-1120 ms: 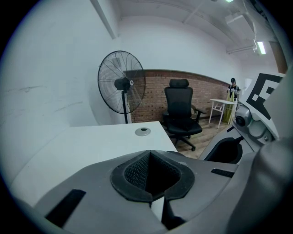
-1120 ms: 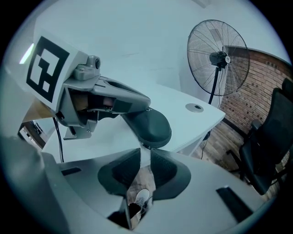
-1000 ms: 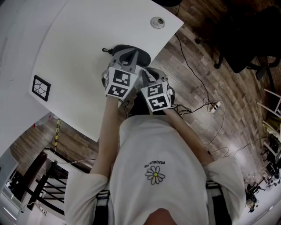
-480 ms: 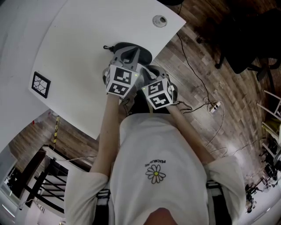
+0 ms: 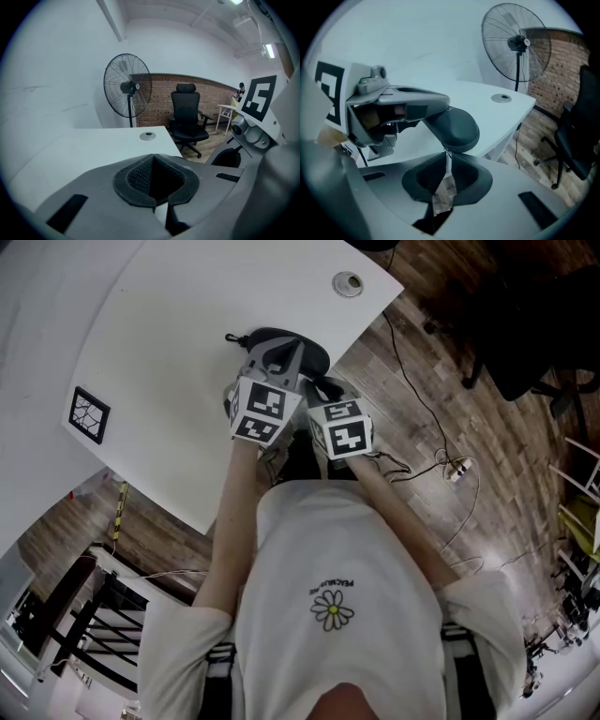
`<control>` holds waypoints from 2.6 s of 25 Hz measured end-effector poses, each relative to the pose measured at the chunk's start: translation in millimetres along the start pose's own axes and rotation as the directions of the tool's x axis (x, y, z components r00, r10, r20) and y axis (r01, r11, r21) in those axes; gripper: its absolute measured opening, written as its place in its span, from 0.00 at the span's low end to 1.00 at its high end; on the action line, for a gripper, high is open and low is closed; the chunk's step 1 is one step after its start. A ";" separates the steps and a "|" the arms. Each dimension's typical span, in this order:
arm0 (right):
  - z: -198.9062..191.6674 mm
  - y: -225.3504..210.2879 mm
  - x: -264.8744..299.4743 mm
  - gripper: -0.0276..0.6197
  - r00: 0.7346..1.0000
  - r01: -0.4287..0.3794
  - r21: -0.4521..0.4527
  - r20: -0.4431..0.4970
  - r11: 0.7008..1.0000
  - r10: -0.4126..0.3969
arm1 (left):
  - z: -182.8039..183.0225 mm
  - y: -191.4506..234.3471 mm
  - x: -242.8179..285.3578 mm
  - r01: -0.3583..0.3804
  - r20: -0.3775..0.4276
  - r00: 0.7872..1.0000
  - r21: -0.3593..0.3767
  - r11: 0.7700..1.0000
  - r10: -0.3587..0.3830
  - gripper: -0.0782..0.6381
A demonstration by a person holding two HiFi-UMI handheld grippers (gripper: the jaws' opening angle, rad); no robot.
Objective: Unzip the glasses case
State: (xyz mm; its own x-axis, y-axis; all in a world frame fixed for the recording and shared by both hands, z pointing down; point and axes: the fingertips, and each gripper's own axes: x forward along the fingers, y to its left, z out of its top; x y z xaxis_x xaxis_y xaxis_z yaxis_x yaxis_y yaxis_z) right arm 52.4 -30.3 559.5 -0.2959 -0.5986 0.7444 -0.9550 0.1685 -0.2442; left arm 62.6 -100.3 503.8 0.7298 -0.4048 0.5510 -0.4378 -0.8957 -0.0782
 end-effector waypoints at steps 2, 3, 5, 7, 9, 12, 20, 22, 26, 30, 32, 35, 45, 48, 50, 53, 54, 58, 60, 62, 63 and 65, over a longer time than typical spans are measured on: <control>-0.4 -0.6 2.1 0.08 1.000 -0.002 0.027 0.009 1.000 0.002 | -0.8 -0.5 -0.1 -0.005 0.002 1.000 -0.005 1.000 0.005 0.13; -0.1 0.6 2.0 0.06 1.000 -0.008 0.019 0.016 1.000 0.007 | -0.9 -1.1 0.1 -0.007 0.003 1.000 -0.007 1.000 0.007 0.13; 1.2 2.2 0.2 0.05 1.000 -0.017 0.003 0.021 1.000 0.017 | -0.3 -1.7 0.4 -0.011 0.005 1.000 -0.003 1.000 0.011 0.13; 1.0 1.1 -1.2 0.05 1.000 -0.020 -0.004 0.014 1.000 0.020 | -0.1 -1.6 0.8 -0.015 0.007 1.000 0.009 1.000 0.014 0.13; -0.8 -0.3 -1.8 0.05 1.000 -0.017 -0.025 0.002 1.000 0.017 | -0.6 -2.2 1.1 -0.018 0.012 1.000 0.020 1.000 0.017 0.13; -5.6 -5.9 -3.7 0.05 1.000 0.008 -0.053 -0.018 0.999 -0.009 | -2.3 -3.7 1.0 -0.021 0.024 1.000 0.036 0.999 0.020 0.13; 2.3 -56.5 -9.4 0.05 0.992 0.122 -0.137 -0.018 0.983 -0.125 | -4.9 -4.7 -0.9 -0.023 0.033 0.999 0.023 0.999 0.022 0.13; 6.2 -55.9 -5.5 0.05 0.994 0.102 -0.161 -0.022 0.982 -0.107 | -5.1 -4.3 -0.2 -0.019 0.029 0.999 0.024 1.000 0.019 0.13; 0.3 -34.7 -8.2 0.05 0.998 0.009 -0.289 -0.061 0.957 -0.028 | -6.8 -3.7 -6.7 -0.034 -0.014 0.999 -0.003 0.999 0.034 0.13; -16.7 15.8 -14.9 0.05 0.987 -0.145 -0.407 -0.121 0.902 0.104 | -13.8 0.8 -23.3 -0.075 -0.042 0.997 -0.074 0.994 0.072 0.13; -22.4 48.4 -15.2 0.05 0.974 -0.223 -0.480 -0.151 0.849 0.170 | -19.2 2.0 -29.8 -0.099 -0.080 0.992 -0.061 0.993 0.094 0.13; -24.3 71.8 -10.8 0.05 0.965 -0.260 -0.532 -0.164 0.806 0.203 | -27.7 4.8 -35.4 -0.153 -0.102 0.984 -0.054 0.987 0.147 0.13; -1.1 39.5 -1.9 0.05 0.987 -0.157 -0.591 -0.127 0.791 0.100 | -34.4 11.8 -44.5 -0.195 -0.072 0.979 -0.103 0.975 0.188 0.13; 15.7 30.7 6.7 0.05 0.992 -0.124 -0.625 -0.104 0.771 0.075 | -34.4 12.5 -44.9 -0.191 -0.069 0.980 -0.107 0.976 0.184 0.13; 27.0 25.4 14.0 0.05 0.994 -0.110 -0.641 -0.092 0.760 0.066 | -35.0 12.2 -44.8 -0.188 -0.069 0.981 -0.113 0.976 0.181 0.13; 43.7 17.9 25.5 0.05 0.995 -0.094 -0.661 -0.078 0.745 0.056 | -35.1 11.4 -43.5 -0.185 -0.069 0.982 -0.118 0.976 0.178 0.13; 49.8 15.8 29.3 0.05 0.996 -0.089 -0.667 -0.074 0.740 0.053 | -34.5 11.5 -43.1 -0.182 -0.067 0.982 -0.119 0.976 0.175 0.13; 75.4 11.4 45.2 0.05 0.997 -0.072 -0.697 -0.057 0.713 0.045 | -33.4 12.0 -43.2 -0.170 -0.062 0.985 -0.117 0.978 0.163 0.13; 87.4 11.1 54.2 0.05 0.998 -0.069 -0.711 -0.052 0.700 0.046 | -33.8 12.2 -43.7 -0.168 -0.059 0.985 -0.122 0.978 0.162 0.13; 96.7 11.0 62.1 0.05 0.997 -0.071 -0.725 -0.052 0.685 0.047 | -33.7 11.9 -43.8 -0.169 -0.055 0.985 -0.128 0.977 0.163 0.13; 100.4 11.2 65.3 0.05 0.997 -0.073 -0.732 -0.053 0.677 0.049 | -33.5 11.8 -43.8 -0.169 -0.054 0.985 -0.131 0.977 0.164 0.13; 106.1 12.1 70.6 0.05 0.997 -0.079 -0.743 -0.057 0.665 0.055 | -32.9 11.7 -43.4 -0.167 -0.052 0.986 -0.135 0.977 0.161 0.13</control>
State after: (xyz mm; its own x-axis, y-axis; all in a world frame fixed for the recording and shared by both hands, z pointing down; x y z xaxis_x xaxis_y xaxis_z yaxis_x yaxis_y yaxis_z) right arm 22.1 -153.6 543.2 -0.3485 -0.5432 0.7639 -0.6272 0.7408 0.2406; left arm 8.5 -87.2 506.2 0.6213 -0.5340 0.5734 -0.6203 -0.7824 -0.0565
